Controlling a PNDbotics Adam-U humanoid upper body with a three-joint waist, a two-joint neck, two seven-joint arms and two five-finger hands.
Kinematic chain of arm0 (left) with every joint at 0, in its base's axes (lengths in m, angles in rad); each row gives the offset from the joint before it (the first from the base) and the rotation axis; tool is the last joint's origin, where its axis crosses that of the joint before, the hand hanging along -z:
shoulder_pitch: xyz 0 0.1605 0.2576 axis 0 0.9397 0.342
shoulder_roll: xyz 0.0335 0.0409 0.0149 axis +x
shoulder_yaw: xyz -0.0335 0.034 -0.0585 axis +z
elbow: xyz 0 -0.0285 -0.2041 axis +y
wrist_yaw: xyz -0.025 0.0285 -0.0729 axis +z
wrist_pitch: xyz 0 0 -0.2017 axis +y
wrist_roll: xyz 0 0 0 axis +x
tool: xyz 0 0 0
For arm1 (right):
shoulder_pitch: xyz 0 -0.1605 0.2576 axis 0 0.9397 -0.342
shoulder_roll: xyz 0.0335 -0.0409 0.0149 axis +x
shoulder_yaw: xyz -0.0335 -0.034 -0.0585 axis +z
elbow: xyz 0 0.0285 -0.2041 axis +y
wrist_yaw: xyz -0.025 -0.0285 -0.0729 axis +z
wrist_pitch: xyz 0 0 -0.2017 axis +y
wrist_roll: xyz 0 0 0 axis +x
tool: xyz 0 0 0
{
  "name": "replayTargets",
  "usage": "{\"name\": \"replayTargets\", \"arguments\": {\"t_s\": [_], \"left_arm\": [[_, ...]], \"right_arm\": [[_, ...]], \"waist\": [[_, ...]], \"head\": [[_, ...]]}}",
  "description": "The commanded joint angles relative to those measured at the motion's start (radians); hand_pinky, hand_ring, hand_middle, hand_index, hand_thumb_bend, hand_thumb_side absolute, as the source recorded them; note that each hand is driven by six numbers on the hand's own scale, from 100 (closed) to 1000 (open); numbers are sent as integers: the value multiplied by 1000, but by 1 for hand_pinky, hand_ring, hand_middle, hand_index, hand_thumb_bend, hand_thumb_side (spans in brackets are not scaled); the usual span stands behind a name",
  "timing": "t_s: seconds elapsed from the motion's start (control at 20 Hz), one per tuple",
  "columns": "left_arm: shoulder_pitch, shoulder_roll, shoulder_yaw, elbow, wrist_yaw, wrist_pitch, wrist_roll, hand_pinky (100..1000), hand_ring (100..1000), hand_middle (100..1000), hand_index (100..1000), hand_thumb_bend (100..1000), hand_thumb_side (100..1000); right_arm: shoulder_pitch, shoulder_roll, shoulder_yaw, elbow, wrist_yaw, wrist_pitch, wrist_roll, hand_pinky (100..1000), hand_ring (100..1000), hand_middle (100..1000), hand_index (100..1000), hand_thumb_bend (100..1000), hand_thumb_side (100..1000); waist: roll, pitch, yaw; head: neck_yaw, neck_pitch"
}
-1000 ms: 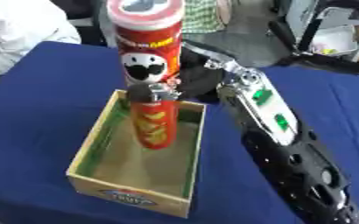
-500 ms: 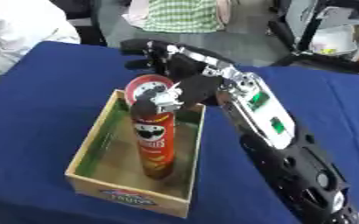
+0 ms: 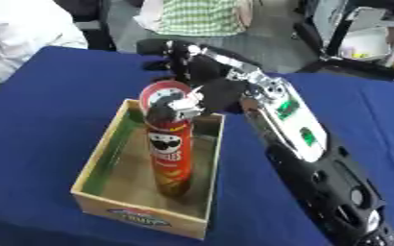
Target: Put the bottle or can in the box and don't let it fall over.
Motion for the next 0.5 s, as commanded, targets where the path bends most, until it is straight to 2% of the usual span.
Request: {"name": "replayTargets", "arguments": {"t_s": [0.05, 0.5], "left_arm": [[0, 24, 5, -13, 2, -4, 0, 930, 760, 823, 827, 100, 734], [4, 23, 7, -14, 0, -6, 4, 929, 761, 823, 827, 100, 731]], "right_arm": [[-14, -41, -24, -22, -8, -3, -16, 968, 1000, 1000, 895, 728, 130], [26, -126, -88, -29, -36, -22, -70, 957, 1000, 1000, 875, 723, 126]], "waist": [[9, -13, -2], [16, -8, -18]], "head": [[4, -13], [13, -11]]}}
